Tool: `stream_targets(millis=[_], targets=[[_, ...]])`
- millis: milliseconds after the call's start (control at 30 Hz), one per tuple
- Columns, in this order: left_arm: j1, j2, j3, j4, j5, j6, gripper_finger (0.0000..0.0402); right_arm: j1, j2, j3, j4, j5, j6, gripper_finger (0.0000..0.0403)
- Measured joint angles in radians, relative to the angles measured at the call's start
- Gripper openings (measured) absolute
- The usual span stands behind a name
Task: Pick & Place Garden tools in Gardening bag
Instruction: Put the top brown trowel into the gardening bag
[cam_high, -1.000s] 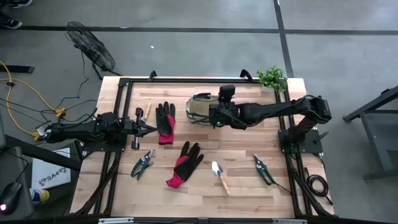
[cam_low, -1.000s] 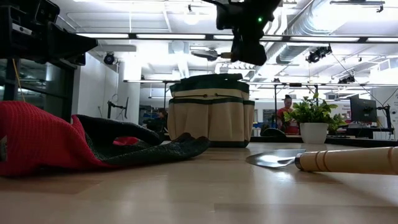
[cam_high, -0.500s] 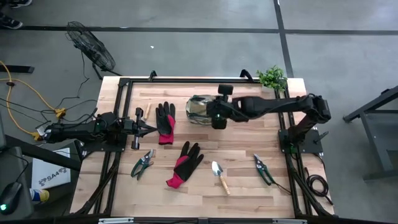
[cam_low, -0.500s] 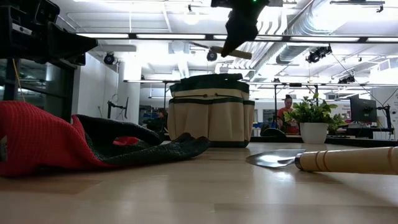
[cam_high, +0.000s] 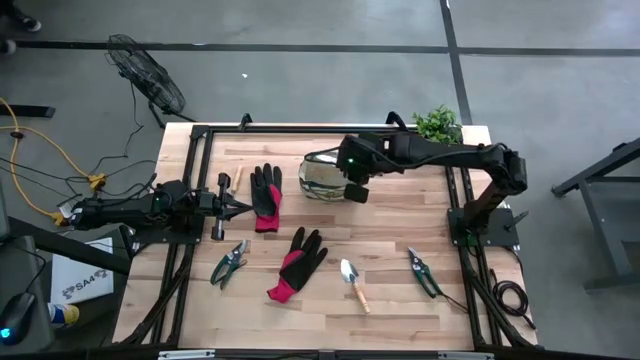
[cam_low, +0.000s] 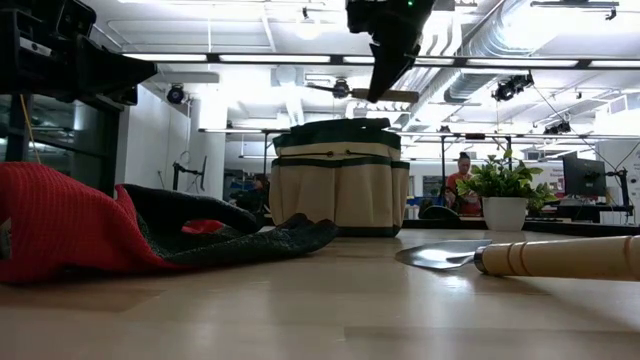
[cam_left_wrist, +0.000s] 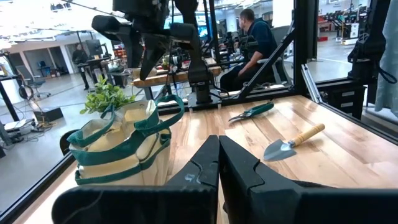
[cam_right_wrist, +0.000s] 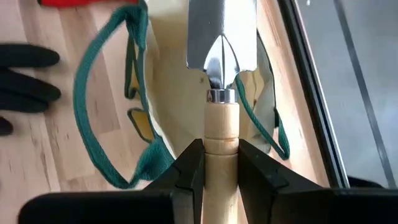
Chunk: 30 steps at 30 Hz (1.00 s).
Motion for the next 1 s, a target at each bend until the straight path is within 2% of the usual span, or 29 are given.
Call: stream_targets(millis=[300, 533, 733, 1000], targets=[[0.0, 0.0, 0.0, 0.0, 0.0, 0.0, 0.0001, -0.04, 0.196, 0.262, -0.269, -0.034, 0.017, 0.0063], [0.0, 0.0, 0.0, 0.0, 0.0, 0.0, 0.0001, -0.057, 0.311, 0.406, -0.382, -0.053, -0.016, 0.0063], [0.0, 0.0, 0.0, 0.0, 0.0, 0.0, 0.0001, -0.057, 0.362, 0.449, -0.412, -0.079, -0.081, 0.0063], [0.0, 0.0, 0.0, 0.0, 0.0, 0.0, 0.0001, -0.08, 0.364, 0.449, -0.39, -0.07, -0.104, 0.0063]])
